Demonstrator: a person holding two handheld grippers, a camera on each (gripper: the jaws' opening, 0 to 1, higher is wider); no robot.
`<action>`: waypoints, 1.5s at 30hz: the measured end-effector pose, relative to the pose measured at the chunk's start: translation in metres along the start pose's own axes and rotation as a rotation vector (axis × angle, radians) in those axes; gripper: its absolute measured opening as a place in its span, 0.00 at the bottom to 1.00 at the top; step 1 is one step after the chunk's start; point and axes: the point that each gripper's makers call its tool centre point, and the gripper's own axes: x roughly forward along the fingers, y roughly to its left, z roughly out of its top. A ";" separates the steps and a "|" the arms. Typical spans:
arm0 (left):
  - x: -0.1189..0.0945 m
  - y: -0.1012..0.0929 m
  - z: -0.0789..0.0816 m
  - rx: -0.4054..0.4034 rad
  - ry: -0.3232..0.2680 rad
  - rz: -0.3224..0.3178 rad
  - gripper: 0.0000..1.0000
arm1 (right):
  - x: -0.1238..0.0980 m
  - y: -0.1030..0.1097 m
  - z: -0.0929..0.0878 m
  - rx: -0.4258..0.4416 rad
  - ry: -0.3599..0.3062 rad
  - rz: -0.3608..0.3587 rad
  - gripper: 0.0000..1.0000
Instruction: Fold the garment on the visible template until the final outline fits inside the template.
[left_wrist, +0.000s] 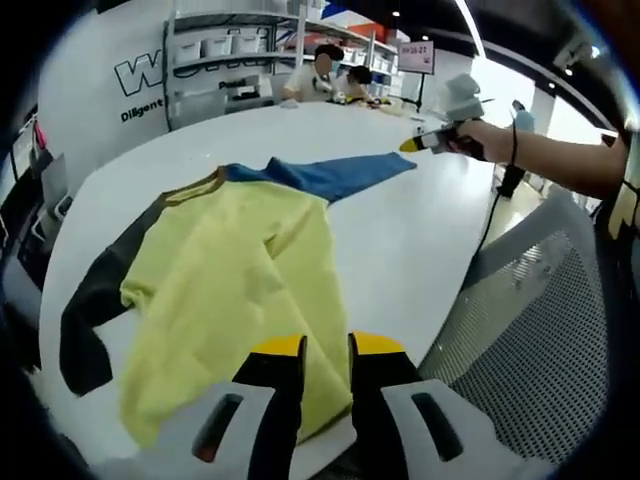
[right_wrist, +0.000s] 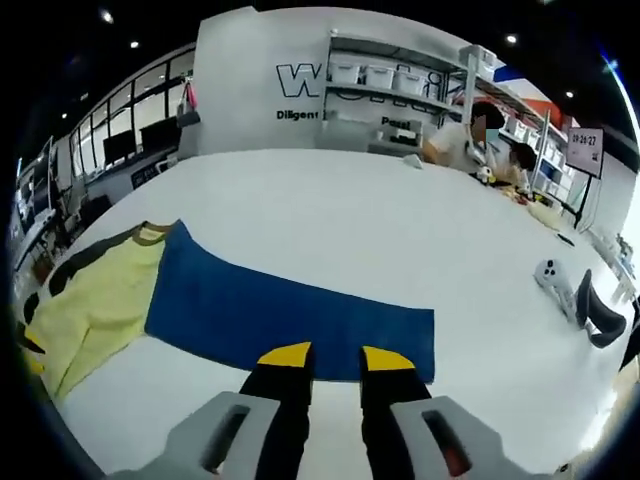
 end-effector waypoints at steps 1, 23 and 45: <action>0.000 0.000 -0.001 0.002 0.006 -0.003 0.12 | -0.001 0.004 0.000 -0.002 -0.002 0.004 0.11; -0.026 0.038 -0.023 0.004 0.035 0.083 0.14 | -0.023 0.107 -0.020 -0.061 0.041 0.187 0.16; -0.028 0.037 -0.051 0.172 0.177 -0.024 0.21 | -0.074 0.292 -0.053 -0.381 0.071 0.743 0.17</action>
